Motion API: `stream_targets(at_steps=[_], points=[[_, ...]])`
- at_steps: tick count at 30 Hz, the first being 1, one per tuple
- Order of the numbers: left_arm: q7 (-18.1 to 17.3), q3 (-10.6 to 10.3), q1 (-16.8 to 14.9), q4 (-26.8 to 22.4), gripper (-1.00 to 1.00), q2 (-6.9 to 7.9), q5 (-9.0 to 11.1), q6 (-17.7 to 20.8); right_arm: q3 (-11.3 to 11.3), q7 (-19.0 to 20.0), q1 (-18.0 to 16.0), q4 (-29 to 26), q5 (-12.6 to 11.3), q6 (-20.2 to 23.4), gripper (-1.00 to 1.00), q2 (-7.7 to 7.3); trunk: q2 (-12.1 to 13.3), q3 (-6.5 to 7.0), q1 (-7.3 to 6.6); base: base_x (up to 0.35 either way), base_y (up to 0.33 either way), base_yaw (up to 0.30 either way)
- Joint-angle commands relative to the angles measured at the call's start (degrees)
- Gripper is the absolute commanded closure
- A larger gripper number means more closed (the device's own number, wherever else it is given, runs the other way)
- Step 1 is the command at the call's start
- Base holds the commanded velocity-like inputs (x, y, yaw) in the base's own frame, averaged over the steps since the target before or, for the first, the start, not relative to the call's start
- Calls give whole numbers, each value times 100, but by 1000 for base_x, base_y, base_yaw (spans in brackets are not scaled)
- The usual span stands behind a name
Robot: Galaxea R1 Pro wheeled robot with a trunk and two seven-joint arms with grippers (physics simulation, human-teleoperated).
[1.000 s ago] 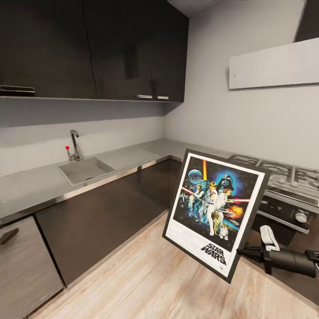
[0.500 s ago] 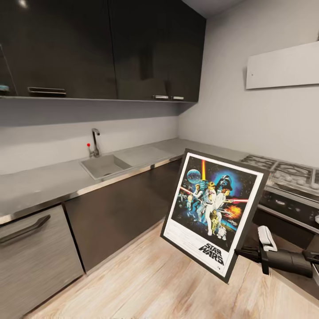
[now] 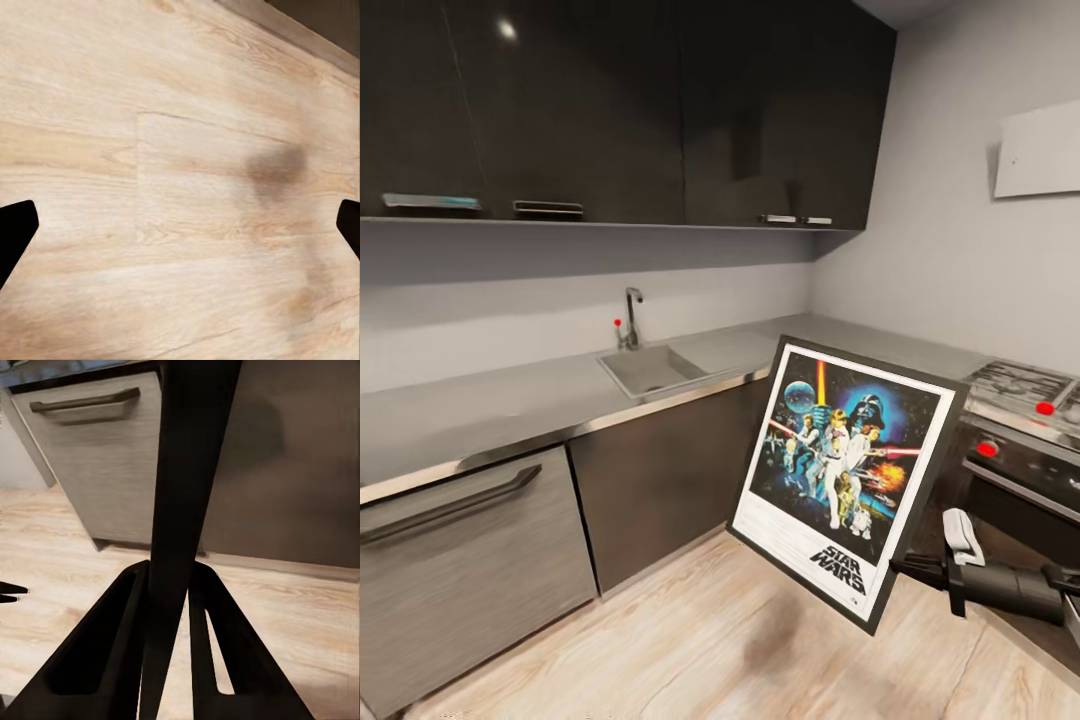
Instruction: Pick up the poster from the kitchen countertop and hang it on one of the wall nails in the kitchen.
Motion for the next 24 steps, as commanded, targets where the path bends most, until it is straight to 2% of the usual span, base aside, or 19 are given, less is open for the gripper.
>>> stream_targets(at_steps=[1, 6, 13, 24], points=[[-4, -48, -3, -1, -100, 1, 33, -22, -3, 16, -2, -3, -20, 85, 100, -2, -4, -7, 0, 0, 231, 292], [-3, -48, -2, -1, -100, 1, 33, -20, -2, -48, -2, -3, -20, 85, 100, -2, -4, -7, 0, 0, 268, 198], [-3, -48, -2, -1, -100, 1, 33, -18, -2, -62, -2, -3, -20, 85, 100, -2, -4, -35, 0, 0, 270, 35], [-3, -48, -2, -1, -100, 1, 33, -15, -2, -57, -2, -3, -20, 85, 100, -2, -4, -132, 0, 0, 44, 2]])
